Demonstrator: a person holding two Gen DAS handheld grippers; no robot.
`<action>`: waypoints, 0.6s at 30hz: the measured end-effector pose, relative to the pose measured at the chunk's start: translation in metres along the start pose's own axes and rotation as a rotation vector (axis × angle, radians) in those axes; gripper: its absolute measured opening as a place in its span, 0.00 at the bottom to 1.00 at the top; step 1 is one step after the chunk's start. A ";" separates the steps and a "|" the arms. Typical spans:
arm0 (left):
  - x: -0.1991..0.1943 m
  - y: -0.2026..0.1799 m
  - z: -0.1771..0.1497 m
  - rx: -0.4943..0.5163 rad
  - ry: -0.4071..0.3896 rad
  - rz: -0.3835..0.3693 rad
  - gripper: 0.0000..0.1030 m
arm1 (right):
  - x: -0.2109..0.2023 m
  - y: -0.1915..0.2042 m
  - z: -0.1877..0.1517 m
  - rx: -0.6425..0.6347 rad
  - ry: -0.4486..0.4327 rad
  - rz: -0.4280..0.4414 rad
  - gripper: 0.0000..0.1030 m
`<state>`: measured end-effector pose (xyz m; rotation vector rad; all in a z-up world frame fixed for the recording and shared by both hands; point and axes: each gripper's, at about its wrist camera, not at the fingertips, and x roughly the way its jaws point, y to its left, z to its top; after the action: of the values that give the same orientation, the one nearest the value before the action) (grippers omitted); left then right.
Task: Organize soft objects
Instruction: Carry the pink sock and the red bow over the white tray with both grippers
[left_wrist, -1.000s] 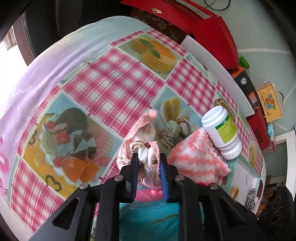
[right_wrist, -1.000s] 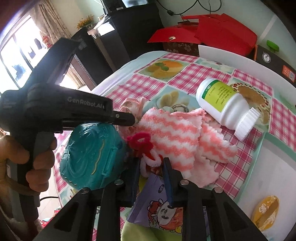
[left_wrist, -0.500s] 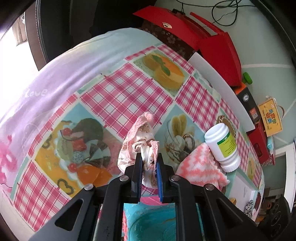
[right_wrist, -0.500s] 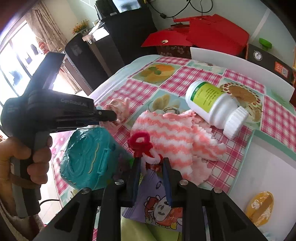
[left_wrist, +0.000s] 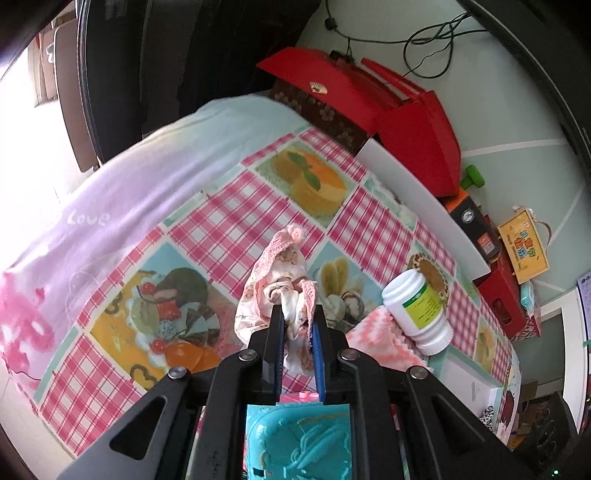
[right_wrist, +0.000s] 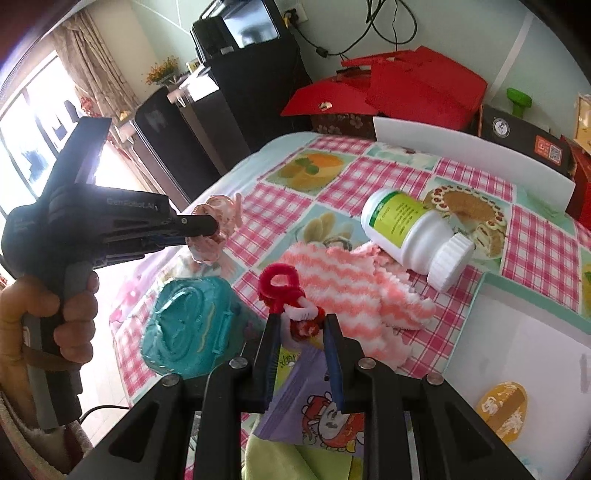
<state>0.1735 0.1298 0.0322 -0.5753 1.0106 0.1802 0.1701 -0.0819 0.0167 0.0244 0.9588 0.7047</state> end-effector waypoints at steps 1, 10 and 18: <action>-0.003 -0.001 0.000 0.003 -0.007 -0.003 0.13 | -0.002 0.000 0.000 -0.001 -0.006 0.001 0.24; -0.026 -0.009 0.002 0.024 -0.062 -0.020 0.13 | -0.026 -0.003 0.007 0.022 -0.074 0.003 0.24; -0.051 -0.030 0.001 0.078 -0.121 -0.054 0.13 | -0.057 -0.013 0.007 0.047 -0.144 -0.040 0.24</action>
<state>0.1587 0.1112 0.0860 -0.5134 0.8800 0.1257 0.1609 -0.1219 0.0589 0.0960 0.8361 0.6350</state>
